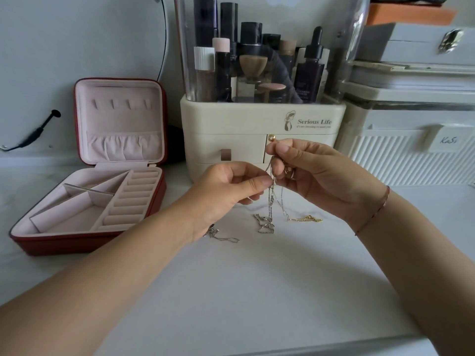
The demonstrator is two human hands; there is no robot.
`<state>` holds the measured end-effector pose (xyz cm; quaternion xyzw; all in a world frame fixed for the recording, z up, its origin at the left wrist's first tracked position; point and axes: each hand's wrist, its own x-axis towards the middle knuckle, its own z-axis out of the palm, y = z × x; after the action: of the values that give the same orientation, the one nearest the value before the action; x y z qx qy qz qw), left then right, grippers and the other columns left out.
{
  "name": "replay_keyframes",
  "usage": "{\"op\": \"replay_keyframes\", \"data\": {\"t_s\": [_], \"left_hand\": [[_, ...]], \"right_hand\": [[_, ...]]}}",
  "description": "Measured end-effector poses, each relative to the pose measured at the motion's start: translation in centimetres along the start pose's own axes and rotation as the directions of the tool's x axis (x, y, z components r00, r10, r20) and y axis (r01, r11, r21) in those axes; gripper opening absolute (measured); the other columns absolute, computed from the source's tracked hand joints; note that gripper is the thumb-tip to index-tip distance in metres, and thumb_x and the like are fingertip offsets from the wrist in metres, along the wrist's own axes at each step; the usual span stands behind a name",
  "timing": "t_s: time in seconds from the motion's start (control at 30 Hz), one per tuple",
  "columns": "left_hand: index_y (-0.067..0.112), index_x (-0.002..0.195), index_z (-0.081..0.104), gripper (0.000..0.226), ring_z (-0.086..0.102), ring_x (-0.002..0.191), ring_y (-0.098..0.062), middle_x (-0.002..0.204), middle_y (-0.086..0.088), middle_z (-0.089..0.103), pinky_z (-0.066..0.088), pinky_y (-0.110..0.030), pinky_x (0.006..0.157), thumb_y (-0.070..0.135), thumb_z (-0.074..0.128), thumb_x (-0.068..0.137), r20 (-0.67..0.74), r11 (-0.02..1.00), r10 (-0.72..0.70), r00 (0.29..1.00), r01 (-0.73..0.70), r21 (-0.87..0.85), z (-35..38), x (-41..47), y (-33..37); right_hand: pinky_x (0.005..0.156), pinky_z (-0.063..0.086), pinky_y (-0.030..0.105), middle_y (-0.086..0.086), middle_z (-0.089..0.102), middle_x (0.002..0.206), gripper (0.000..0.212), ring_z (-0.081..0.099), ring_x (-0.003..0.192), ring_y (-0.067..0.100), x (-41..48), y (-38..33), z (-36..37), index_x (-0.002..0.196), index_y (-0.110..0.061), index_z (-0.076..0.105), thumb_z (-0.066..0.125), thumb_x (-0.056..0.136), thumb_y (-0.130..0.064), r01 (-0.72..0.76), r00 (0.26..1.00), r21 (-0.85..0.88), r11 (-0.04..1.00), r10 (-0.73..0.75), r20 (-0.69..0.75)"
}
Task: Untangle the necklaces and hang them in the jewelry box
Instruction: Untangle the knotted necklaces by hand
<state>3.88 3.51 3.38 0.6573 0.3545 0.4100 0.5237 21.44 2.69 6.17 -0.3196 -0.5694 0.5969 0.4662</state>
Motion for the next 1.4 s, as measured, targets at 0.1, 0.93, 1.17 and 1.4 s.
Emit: {"op": "replay_keyframes", "data": {"t_s": [0.1,0.93,1.17,1.4], "left_hand": [[0.014,0.080,0.069,0.008,0.057,0.071,-0.008,0.067,0.004,0.063,0.046,-0.020,0.069,0.018,0.063,0.084,-0.032,0.997,0.007,0.999,-0.010,-0.074,-0.4,0.1,0.2],[0.016,0.073,0.049,0.009,0.030,0.034,-0.010,0.044,0.004,0.035,0.047,-0.024,0.047,0.022,0.056,0.075,0.106,0.870,-0.108,0.988,0.146,-0.471,-1.5,0.2,1.0],[0.016,0.082,0.060,0.011,0.030,0.034,-0.008,0.055,0.001,0.050,0.041,-0.022,0.045,0.018,0.069,0.075,0.135,0.966,-0.230,0.964,0.243,-0.085,-1.9,0.0,0.4],[0.008,0.085,0.068,0.003,0.046,0.043,-0.010,0.059,0.000,0.054,0.057,-0.030,0.058,0.009,0.068,0.082,0.023,0.971,-0.239,0.971,0.240,-0.013,-1.8,0.0,0.2]], "right_hand": [[0.081,0.048,0.024,-0.003,0.062,0.066,0.012,0.056,0.068,0.010,0.0,0.0,-0.3,0.087,-0.014,0.066,0.057,0.083,-0.022,-0.014,0.999,0.004,1.000,0.014,-0.031],[0.050,0.047,0.021,0.001,0.055,0.061,0.014,0.041,0.042,0.007,-0.4,-0.7,-0.2,0.088,-0.008,0.064,0.059,0.081,-0.018,0.009,0.993,0.010,1.000,-0.008,-0.120],[0.039,0.032,0.017,0.003,0.059,0.064,0.010,0.038,0.041,0.009,-0.9,-1.8,-1.5,0.091,-0.008,0.064,0.057,0.091,-0.014,0.108,0.936,-0.186,0.977,-0.163,-0.313],[0.052,0.050,0.022,0.000,0.058,0.059,0.010,0.048,0.045,0.008,-0.9,-1.9,-1.5,0.089,-0.007,0.066,0.058,0.092,-0.012,0.190,0.848,-0.214,0.958,-0.270,-0.456]]}}
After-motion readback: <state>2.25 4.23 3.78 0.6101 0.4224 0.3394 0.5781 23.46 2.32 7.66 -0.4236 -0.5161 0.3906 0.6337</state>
